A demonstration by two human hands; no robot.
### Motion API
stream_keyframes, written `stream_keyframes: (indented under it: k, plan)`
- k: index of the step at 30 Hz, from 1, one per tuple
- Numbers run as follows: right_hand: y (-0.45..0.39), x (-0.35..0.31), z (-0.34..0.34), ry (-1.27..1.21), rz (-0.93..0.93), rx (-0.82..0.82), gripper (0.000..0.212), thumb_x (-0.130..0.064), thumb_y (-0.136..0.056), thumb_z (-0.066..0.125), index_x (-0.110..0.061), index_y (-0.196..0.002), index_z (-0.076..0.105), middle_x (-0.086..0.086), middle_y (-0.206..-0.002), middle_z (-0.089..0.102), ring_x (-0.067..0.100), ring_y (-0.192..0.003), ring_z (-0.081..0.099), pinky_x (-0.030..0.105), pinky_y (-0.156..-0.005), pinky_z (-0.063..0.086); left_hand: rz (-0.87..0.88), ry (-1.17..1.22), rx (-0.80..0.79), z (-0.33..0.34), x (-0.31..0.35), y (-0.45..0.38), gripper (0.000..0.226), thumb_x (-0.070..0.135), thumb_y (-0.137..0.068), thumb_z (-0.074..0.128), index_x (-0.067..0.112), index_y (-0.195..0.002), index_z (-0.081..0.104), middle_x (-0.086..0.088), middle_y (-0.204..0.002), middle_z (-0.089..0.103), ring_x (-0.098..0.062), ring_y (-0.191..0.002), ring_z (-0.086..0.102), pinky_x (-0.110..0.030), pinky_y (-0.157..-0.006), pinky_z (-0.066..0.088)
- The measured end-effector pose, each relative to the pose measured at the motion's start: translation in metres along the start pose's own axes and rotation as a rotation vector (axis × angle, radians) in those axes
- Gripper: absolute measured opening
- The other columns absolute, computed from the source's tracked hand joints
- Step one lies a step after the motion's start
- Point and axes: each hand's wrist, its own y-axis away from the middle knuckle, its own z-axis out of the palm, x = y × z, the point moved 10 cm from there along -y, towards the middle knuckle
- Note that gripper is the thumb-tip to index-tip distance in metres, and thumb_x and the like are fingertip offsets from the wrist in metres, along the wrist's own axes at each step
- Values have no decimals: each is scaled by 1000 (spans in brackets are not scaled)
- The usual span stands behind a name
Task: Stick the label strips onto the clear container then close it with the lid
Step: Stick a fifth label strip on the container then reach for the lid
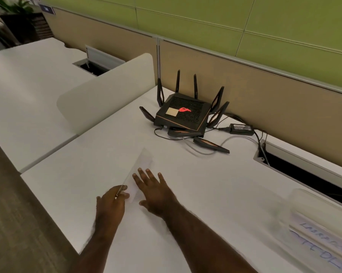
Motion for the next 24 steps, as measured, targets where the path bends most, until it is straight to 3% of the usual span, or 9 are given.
stream_keyframes:
  k: [2,5,8,12,15,17,19,22,24]
  plan:
    - [13,20,-17,18,14,76,96,-27,-88,66,-30,-152,-6,-1,-163,-10,22,-149,-9,49,-116,-4,-7,172,-68,3,15,8,28,0,-94,49,19,-90,69,-8,-90,74,-31,-101,66,-38,-98,45]
    - [42,56,-45,48,57,192,96,-24,-87,68,-31,-152,-3,-2,-164,-6,21,-150,-6,50,-117,0,-23,311,-253,20,42,21,30,-7,-87,51,12,-84,74,-14,-84,75,-27,-94,66,-29,-81,44]
    - [80,97,-74,52,121,280,94,-15,-85,69,-32,-153,7,-3,-164,5,20,-150,1,49,-117,4,-3,317,-470,43,74,36,30,-7,-88,51,10,-84,76,-8,-83,77,-13,-95,65,-23,-82,41]
    - [139,134,-111,83,162,381,83,-22,-81,74,-29,-149,28,-1,-154,37,22,-143,30,50,-112,24,63,286,-628,71,113,56,29,-3,-90,51,11,-95,76,-10,-95,77,-3,-99,64,-23,-91,40]
    - [186,158,-135,129,196,421,78,-31,-76,77,-27,-144,40,-3,-140,53,21,-128,46,46,-102,34,121,285,-691,96,144,70,30,0,-93,50,16,-103,74,-14,-97,74,-13,-96,65,-21,-89,42]
    - [221,177,-148,139,253,426,73,-37,-76,76,-27,-142,45,-6,-135,57,20,-123,50,42,-98,35,206,276,-710,115,167,81,26,9,-96,53,25,-108,71,-9,-99,70,-17,-94,63,-20,-85,43]
    - [260,197,-157,111,328,417,67,-44,-79,71,-29,-140,47,-7,-136,58,18,-122,51,40,-97,35,381,193,-713,134,192,93,27,20,-94,60,36,-115,64,2,-106,63,-10,-94,61,-19,-84,45]
    - [323,226,-168,75,461,404,62,-50,-83,65,-31,-139,47,-10,-138,57,16,-124,49,37,-100,33,719,-79,-730,172,226,125,56,36,-80,75,44,-129,50,18,-113,53,1,-101,55,-15,-85,45]
    - [363,241,-174,39,538,410,60,-49,-83,67,-32,-137,50,-10,-137,58,16,-125,50,36,-103,33,876,-201,-694,200,244,147,60,45,-78,74,43,-133,49,20,-112,52,-1,-102,52,-19,-87,44]
